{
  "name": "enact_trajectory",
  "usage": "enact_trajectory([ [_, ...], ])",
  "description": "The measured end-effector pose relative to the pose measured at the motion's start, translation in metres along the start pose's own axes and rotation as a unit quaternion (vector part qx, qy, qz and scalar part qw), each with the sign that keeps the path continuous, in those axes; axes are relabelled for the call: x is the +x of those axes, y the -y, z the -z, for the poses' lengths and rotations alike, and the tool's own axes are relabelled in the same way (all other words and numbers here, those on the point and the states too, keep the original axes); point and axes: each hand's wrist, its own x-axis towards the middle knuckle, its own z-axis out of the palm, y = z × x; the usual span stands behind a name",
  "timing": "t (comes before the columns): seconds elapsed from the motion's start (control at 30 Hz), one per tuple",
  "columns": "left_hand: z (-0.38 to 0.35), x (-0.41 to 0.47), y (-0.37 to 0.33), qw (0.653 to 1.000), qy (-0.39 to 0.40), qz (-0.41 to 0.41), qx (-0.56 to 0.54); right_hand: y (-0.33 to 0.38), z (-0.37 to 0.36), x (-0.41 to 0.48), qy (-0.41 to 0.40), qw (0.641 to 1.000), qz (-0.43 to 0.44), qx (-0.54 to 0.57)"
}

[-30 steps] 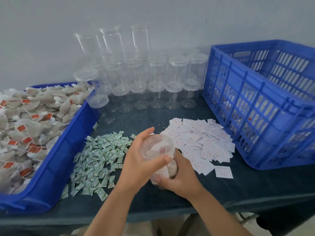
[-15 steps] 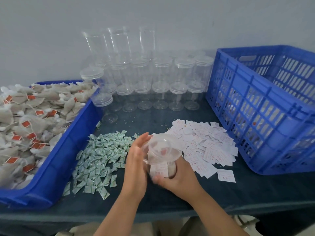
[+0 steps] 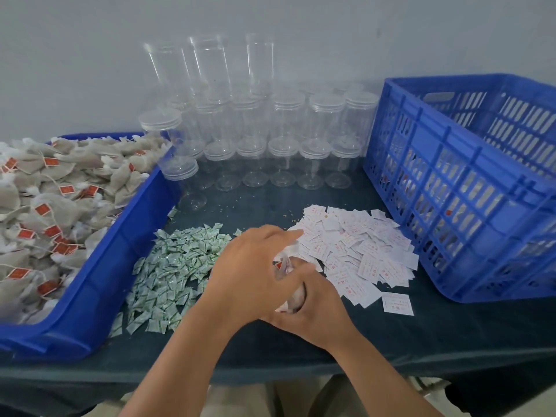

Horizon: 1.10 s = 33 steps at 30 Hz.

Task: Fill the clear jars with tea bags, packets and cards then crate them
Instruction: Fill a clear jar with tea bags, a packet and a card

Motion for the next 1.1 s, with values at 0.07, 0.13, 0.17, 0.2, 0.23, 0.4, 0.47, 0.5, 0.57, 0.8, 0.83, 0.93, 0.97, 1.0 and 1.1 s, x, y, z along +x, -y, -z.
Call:
enact_trajectory([
  [0.07, 0.002, -0.006, 0.006, 1.0, -0.018, 0.002, -0.025, 0.002, 0.001, 0.001, -0.019, 1.0, -0.001, 0.01],
  [0.13, 0.002, -0.015, 0.01, 0.998, -0.01, 0.004, -0.06, 0.0, 0.003, 0.003, -0.04, 0.999, -0.015, 0.023],
  [0.17, 0.0, -0.02, 0.011, 0.998, 0.003, 0.0, -0.069, -0.002, 0.004, 0.004, -0.044, 0.999, -0.018, 0.026],
  [0.2, -0.002, -0.024, 0.011, 0.997, 0.016, -0.001, -0.078, -0.004, 0.004, 0.004, -0.041, 0.999, -0.018, 0.024],
  [0.23, -0.003, -0.028, 0.011, 0.996, 0.023, 0.003, -0.091, -0.004, 0.004, 0.004, -0.034, 0.999, -0.018, 0.021],
  [0.4, 0.008, -0.018, 0.008, 0.987, 0.001, 0.07, -0.145, -0.002, 0.002, 0.0, 0.007, 1.0, 0.008, 0.001],
  [0.47, 0.011, -0.013, 0.006, 0.987, 0.05, 0.088, -0.128, -0.002, 0.002, -0.001, 0.016, 1.0, 0.014, 0.003],
  [0.5, 0.01, -0.014, 0.004, 0.987, 0.078, 0.096, -0.105, -0.002, 0.002, 0.0, 0.018, 1.0, 0.019, -0.001],
  [0.57, 0.002, -0.018, -0.003, 0.991, 0.086, 0.095, -0.024, -0.001, 0.002, 0.0, 0.018, 0.999, 0.029, -0.014],
  [0.8, -0.013, -0.02, -0.02, 0.988, 0.012, 0.114, 0.099, -0.003, 0.004, 0.0, 0.034, 0.998, 0.054, -0.008],
  [0.83, -0.012, -0.019, -0.021, 0.991, 0.013, 0.109, 0.083, -0.003, 0.006, 0.0, 0.032, 0.998, 0.052, 0.006],
  [0.93, -0.003, -0.013, -0.013, 0.999, 0.025, 0.031, 0.013, -0.004, 0.011, 0.001, 0.039, 0.997, 0.032, 0.066],
  [0.97, 0.002, -0.011, -0.009, 0.999, 0.034, -0.012, -0.014, -0.005, 0.013, 0.002, 0.05, 0.994, 0.026, 0.093],
  [1.0, 0.006, -0.01, -0.003, 0.996, 0.046, -0.055, -0.048, -0.006, 0.014, 0.002, 0.061, 0.991, 0.023, 0.116],
  [1.1, 0.01, -0.007, 0.014, 0.976, 0.064, -0.125, -0.165, -0.007, 0.015, 0.002, 0.071, 0.987, 0.015, 0.144],
])
